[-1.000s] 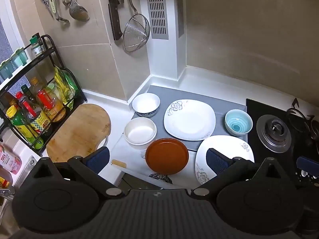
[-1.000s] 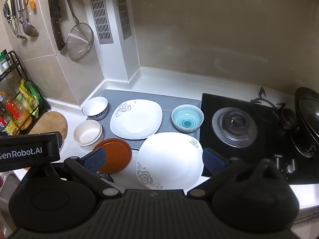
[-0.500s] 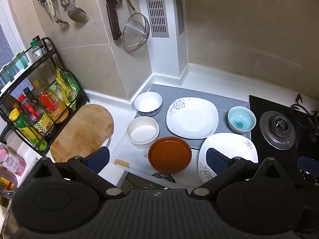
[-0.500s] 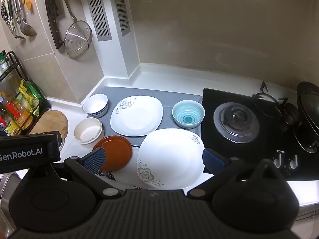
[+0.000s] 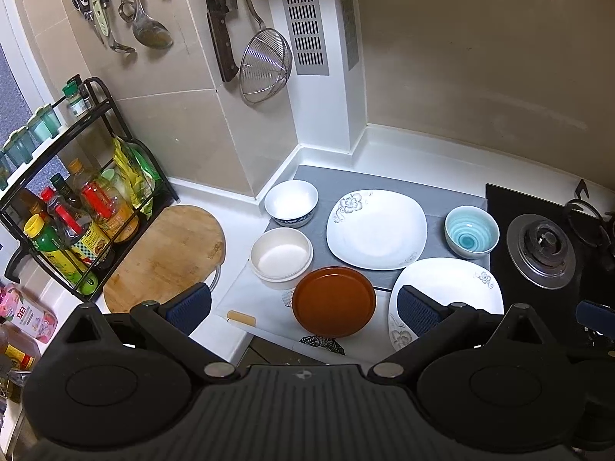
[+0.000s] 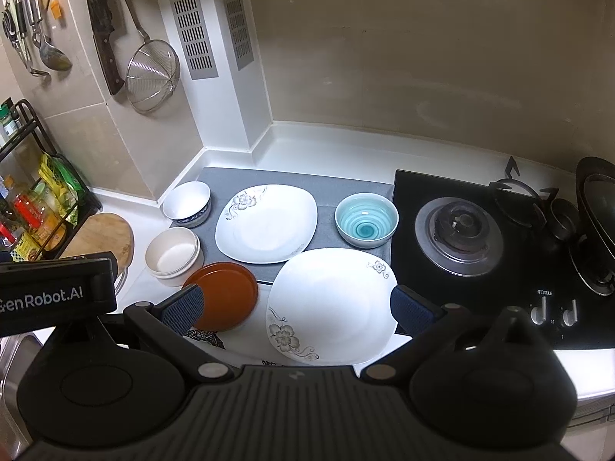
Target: Organize plates and bowls
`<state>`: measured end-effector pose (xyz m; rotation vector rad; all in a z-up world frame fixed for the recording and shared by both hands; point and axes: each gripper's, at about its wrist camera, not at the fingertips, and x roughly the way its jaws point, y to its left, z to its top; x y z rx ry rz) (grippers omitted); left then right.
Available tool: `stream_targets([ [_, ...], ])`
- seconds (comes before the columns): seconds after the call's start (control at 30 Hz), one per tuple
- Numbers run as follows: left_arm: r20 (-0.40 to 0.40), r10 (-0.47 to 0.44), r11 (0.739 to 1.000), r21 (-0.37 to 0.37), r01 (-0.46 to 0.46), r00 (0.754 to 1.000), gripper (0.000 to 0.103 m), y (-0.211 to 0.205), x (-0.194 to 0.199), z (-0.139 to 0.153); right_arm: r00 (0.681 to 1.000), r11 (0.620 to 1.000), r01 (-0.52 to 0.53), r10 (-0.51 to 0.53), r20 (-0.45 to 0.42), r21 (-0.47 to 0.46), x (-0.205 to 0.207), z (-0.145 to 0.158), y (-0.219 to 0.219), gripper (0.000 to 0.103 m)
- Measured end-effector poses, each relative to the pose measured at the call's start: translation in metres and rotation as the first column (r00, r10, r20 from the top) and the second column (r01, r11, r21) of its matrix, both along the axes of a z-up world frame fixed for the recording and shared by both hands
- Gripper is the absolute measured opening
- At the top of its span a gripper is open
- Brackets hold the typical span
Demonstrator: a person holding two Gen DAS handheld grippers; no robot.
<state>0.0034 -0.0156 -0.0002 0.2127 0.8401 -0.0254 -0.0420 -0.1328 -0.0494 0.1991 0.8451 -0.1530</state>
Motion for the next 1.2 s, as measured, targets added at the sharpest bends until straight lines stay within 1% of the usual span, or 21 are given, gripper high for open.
stream_targets([
  [0.33, 0.006, 0.002, 1.000, 0.005, -0.003, 1.000, 0.103, -0.0019, -0.0013, -0.0021, 1.000, 1.000, -0.001, 0.001, 0.002, 0.001, -0.0019, -0.0004, 0.0001, 0.103],
  [0.5, 0.016, 0.006, 0.999, 0.033, -0.007, 1.000, 0.103, -0.0051, -0.0021, -0.0040, 1.000, 1.000, -0.001, 0.001, -0.008, 0.013, -0.0018, -0.0035, -0.0001, 0.103],
  [0.7, 0.003, 0.008, 1.000, 0.020, -0.008, 1.000, 0.103, -0.0038, -0.0004, -0.0049, 1.000, 1.000, -0.002, 0.003, -0.012, 0.013, -0.0003, -0.0043, 0.0002, 0.103],
  [1.2, -0.007, 0.009, 1.000, 0.017, -0.008, 1.000, 0.103, -0.0017, 0.0027, -0.0067, 1.000, 1.000, -0.006, 0.007, -0.022, 0.016, -0.0008, -0.0061, 0.0006, 0.103],
])
